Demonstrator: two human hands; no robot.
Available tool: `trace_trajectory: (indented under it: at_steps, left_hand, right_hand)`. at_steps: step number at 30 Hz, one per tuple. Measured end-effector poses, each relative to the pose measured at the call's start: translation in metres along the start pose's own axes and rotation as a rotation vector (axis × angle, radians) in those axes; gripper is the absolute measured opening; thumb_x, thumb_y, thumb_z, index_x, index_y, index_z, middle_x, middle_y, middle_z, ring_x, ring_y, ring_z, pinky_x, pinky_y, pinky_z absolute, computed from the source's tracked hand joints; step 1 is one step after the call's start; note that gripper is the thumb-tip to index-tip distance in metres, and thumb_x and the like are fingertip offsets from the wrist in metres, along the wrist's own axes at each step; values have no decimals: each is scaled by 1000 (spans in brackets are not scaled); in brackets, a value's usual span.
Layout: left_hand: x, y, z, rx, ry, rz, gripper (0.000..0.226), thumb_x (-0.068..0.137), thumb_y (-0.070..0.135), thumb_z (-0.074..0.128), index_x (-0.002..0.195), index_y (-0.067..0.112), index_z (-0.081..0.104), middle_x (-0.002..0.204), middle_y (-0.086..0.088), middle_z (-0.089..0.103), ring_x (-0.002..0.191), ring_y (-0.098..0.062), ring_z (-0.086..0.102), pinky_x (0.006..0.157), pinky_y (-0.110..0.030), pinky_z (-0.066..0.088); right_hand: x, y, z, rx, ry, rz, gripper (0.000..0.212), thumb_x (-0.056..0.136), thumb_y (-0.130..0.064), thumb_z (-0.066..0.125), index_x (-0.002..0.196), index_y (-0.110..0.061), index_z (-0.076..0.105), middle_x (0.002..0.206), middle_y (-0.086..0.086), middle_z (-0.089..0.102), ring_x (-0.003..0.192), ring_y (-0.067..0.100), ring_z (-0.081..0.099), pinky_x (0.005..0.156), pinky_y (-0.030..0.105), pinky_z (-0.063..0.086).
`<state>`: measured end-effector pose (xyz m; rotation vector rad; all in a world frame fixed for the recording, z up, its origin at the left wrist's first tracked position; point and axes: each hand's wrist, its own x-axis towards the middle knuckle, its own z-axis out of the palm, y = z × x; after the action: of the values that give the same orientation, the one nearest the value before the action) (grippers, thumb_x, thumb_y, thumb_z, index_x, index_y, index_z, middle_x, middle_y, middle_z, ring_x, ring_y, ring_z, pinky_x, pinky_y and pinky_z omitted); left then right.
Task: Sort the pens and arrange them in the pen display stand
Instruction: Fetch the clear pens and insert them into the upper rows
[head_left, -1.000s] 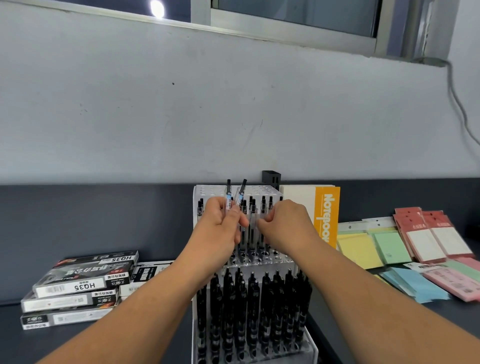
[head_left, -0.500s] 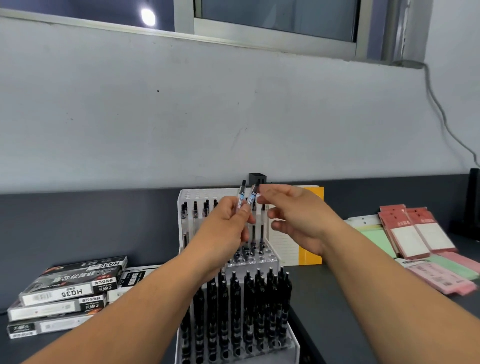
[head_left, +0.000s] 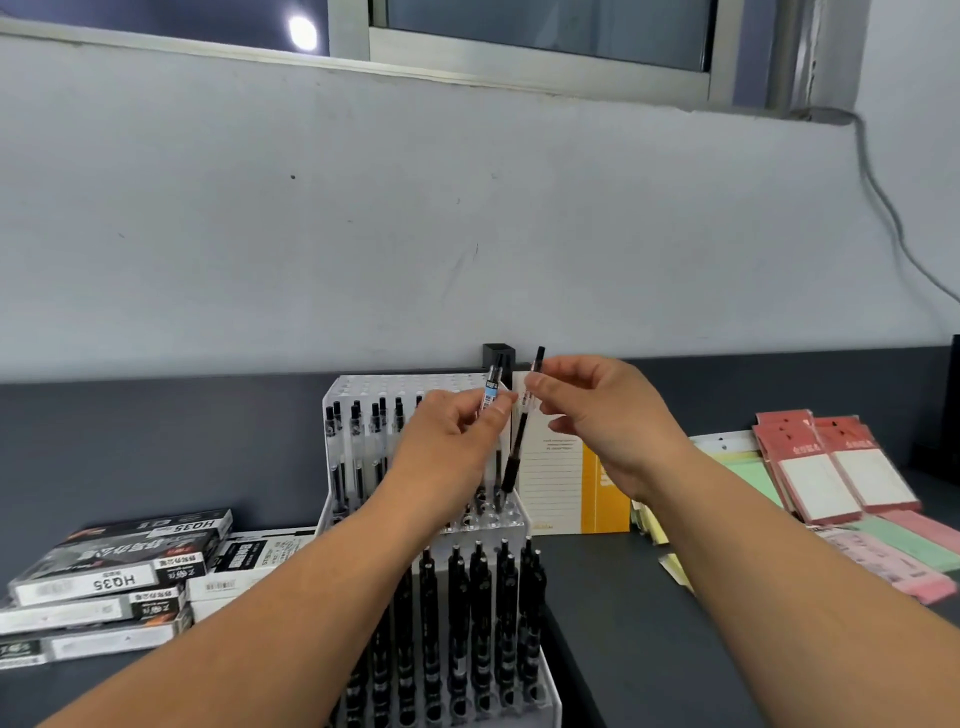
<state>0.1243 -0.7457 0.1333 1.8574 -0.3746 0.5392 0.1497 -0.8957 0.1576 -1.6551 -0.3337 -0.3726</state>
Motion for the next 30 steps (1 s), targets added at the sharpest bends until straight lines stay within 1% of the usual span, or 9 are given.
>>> trace_trajectory:
  at_steps: [3, 5, 8, 11, 14, 16, 22, 26, 30]
  left_hand:
    - [5, -4, -1, 1, 77, 16, 11, 91, 36, 61, 88, 46, 66, 80, 5, 52, 65, -5, 47, 59, -16, 37]
    - [8, -7, -2, 52, 135, 22, 9, 89, 34, 64, 94, 33, 71, 69, 8, 48, 50, -1, 41, 54, -16, 33]
    - [10, -10, -3, 173, 160, 17, 20, 88, 31, 66, 96, 13, 71, 65, 10, 54, 37, 3, 43, 44, -13, 29]
    - [11, -12, -4, 341, 169, 9, 21, 85, 33, 69, 87, 13, 66, 71, 4, 64, 60, -5, 57, 52, -15, 40]
    - [11, -12, -6, 417, 167, 12, 24, 84, 32, 72, 100, 18, 61, 80, 10, 61, 74, -4, 61, 62, -14, 47]
    - [11, -10, -7, 467, 166, 28, 28, 83, 32, 73, 99, 23, 52, 81, 15, 57, 75, 1, 57, 62, -12, 44]
    - [20, 0, -10, 700, 58, 30, 32, 83, 39, 71, 96, 20, 49, 84, 9, 58, 84, -13, 58, 74, -27, 47]
    - [24, 0, -3, 813, -40, -7, 37, 84, 37, 70, 105, 17, 48, 94, -2, 64, 87, -20, 60, 77, -36, 51]
    - [19, -6, 2, 777, -41, 117, 50, 88, 23, 66, 125, 27, 32, 85, 1, 67, 78, -16, 64, 73, -34, 54]
  right_hand:
    - [6, 1, -1, -107, 43, -72, 15, 87, -21, 70, 100, -15, 67, 86, -1, 71, 63, -2, 63, 57, 12, 52]
    - [10, 3, 1, -111, 80, -99, 16, 86, -22, 71, 99, -13, 67, 87, 2, 71, 66, 3, 63, 61, 14, 55]
    - [14, 9, 5, -121, 99, -117, 13, 85, -23, 73, 94, -15, 67, 84, 1, 71, 71, 11, 66, 71, 25, 59]
    - [18, 19, 11, -164, 82, -105, 10, 84, -24, 74, 86, -22, 65, 82, 1, 72, 74, 16, 69, 78, 37, 59]
    - [20, 29, 15, -237, 58, -102, 11, 82, -27, 76, 83, -23, 65, 81, 0, 72, 76, 16, 69, 80, 41, 58]
    - [19, 34, 18, -291, 37, -100, 13, 81, -29, 76, 86, -21, 67, 81, -2, 71, 77, 14, 68, 80, 39, 58]
    - [17, 46, 21, -283, 28, -69, 14, 80, -28, 77, 87, -21, 68, 80, -3, 71, 76, 13, 68, 79, 39, 58]
    - [17, 50, 22, -268, 25, -64, 12, 81, -28, 77, 85, -23, 67, 80, -4, 71, 77, 14, 68, 79, 41, 58]
    - [15, 51, 20, -271, 18, -63, 11, 82, -29, 75, 87, -25, 66, 83, -6, 71, 80, 12, 68, 80, 40, 58]
